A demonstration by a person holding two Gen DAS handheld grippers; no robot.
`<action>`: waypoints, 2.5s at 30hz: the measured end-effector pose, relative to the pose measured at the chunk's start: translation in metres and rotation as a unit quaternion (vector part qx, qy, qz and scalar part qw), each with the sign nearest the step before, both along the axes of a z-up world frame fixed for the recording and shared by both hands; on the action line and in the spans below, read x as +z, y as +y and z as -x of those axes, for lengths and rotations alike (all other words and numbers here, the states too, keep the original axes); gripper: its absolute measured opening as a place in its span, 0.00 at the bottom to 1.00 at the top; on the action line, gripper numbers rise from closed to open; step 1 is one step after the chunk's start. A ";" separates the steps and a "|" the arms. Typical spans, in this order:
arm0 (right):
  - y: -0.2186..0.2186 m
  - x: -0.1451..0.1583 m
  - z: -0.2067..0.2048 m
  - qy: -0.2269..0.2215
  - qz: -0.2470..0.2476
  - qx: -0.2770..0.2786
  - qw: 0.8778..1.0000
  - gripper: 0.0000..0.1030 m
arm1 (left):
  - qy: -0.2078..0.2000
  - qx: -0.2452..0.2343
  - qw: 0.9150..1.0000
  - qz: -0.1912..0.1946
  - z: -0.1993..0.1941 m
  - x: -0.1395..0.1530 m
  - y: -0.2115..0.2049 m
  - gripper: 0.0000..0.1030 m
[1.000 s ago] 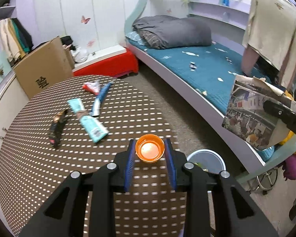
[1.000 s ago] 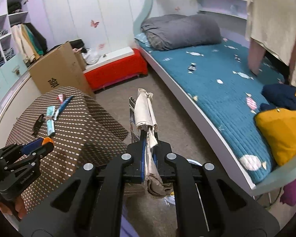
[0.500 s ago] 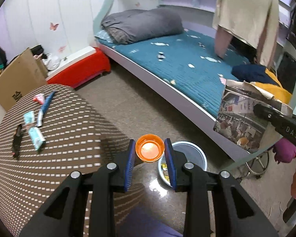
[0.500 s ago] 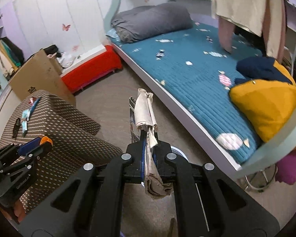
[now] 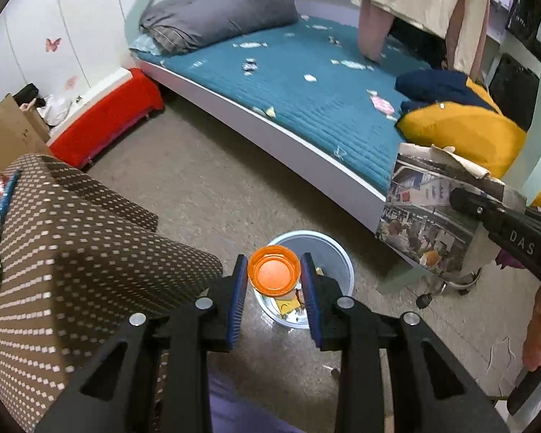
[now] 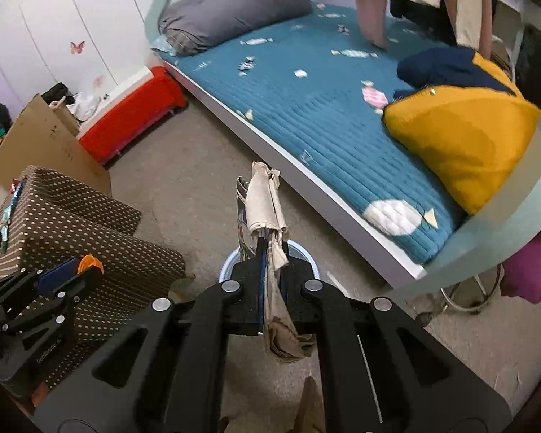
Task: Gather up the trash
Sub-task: 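Carry the orange cap and newspaper bag over the blue bucket, then open the left gripper over the bucket, then open the right gripper, then move both open grippers back over the polka-dot table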
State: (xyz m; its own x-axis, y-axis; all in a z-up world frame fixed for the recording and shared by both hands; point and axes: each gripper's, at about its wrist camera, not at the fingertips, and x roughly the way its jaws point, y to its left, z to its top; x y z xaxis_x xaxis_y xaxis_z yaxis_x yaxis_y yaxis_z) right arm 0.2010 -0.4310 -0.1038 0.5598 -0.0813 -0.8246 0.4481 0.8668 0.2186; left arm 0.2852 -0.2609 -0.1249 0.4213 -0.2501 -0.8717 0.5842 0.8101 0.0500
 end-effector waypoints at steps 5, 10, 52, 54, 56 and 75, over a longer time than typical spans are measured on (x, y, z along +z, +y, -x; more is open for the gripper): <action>-0.011 -0.017 0.002 0.018 -0.010 -0.013 1.000 0.06 | 0.014 -0.016 1.000 -0.003 -0.003 -0.016 -0.019 0.29; -0.019 -0.029 0.005 0.029 -0.021 -0.023 0.999 0.06 | -0.012 -0.009 1.000 0.018 -0.006 -0.015 -0.027 0.72; 0.052 0.004 -0.006 -0.010 -0.006 0.045 0.999 0.66 | -0.037 0.036 0.999 0.016 0.001 0.021 0.053 0.72; 0.057 0.011 -0.004 -0.019 -0.004 0.047 0.999 0.66 | -0.046 0.040 0.998 0.020 0.005 0.028 0.058 0.72; 0.064 0.019 -0.003 -0.028 -0.003 0.052 0.998 0.66 | -0.053 0.042 0.997 0.026 0.008 0.037 0.064 0.73; 0.138 0.069 -0.020 -0.081 0.018 0.122 0.989 0.66 | -0.087 0.096 0.990 0.050 0.007 0.076 0.137 0.76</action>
